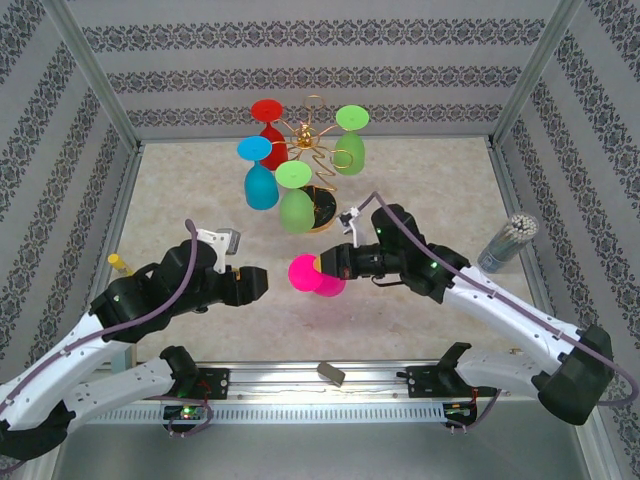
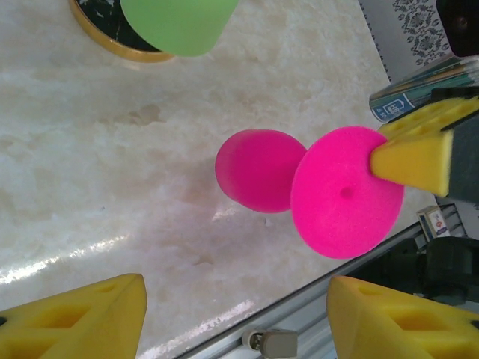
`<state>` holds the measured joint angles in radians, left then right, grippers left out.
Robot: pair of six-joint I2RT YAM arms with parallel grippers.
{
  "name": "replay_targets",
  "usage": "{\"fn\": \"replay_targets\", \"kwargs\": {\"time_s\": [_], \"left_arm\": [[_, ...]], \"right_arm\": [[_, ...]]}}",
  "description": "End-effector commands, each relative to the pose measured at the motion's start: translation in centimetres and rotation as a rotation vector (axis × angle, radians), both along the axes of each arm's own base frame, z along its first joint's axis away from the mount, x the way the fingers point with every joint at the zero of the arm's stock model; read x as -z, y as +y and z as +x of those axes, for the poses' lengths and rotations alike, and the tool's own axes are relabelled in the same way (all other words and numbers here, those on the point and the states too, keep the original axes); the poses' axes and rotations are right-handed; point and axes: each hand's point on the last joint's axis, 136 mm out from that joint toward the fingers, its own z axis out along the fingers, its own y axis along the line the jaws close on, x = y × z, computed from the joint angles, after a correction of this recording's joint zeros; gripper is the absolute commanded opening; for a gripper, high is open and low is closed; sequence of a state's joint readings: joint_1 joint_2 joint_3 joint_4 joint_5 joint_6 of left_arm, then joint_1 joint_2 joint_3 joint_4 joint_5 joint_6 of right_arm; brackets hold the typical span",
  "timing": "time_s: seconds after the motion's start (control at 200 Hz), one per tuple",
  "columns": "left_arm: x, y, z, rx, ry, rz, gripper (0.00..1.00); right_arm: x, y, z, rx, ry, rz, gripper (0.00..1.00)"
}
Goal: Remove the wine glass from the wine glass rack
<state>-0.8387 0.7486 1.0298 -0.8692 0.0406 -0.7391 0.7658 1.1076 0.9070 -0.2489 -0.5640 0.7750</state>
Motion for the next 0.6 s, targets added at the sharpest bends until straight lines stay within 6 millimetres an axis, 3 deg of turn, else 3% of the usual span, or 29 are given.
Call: {"fn": "replay_targets", "kwargs": {"time_s": [0.0,0.33,0.595], "left_arm": [[0.5,-0.1,-1.1,-0.003,0.061,-0.042,0.66],[3.1,-1.0,-2.3,-0.022,0.250,-0.055,0.66],[4.4,-1.5,-3.3,-0.053,0.361,-0.114,0.66]], "right_arm": [[1.3,-0.1,0.1,0.002,-0.158,-0.067,0.00],[4.4,0.2,-1.6,-0.029,-0.445,-0.248,0.00],[4.7,1.7,-4.1,-0.104,-0.715,-0.337,0.00]]}}
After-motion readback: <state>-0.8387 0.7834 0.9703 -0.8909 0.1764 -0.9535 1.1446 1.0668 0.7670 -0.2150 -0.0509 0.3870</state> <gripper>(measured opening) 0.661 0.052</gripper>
